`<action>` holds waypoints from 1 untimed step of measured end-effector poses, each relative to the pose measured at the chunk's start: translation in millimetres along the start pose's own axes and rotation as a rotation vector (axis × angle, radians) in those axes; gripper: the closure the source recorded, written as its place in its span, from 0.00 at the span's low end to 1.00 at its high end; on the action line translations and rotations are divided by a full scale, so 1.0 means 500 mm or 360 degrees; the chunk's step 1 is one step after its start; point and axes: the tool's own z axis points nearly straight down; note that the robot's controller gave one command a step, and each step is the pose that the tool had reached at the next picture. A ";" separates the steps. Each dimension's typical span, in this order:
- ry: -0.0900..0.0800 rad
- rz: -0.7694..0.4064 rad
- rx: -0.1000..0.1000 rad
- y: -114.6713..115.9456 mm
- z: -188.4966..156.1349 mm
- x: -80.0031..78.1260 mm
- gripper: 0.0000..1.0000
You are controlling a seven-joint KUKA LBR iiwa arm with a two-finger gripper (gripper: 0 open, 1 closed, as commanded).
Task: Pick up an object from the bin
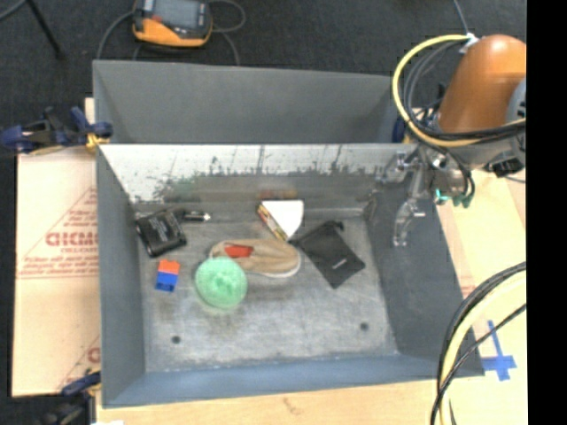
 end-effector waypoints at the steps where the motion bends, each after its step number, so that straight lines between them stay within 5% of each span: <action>1: 0.0000 0.0001 0.0000 0.000 0.000 0.000 0.00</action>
Offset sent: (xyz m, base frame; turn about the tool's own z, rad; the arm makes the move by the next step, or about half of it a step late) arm -0.0394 0.0150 -0.0231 -0.2367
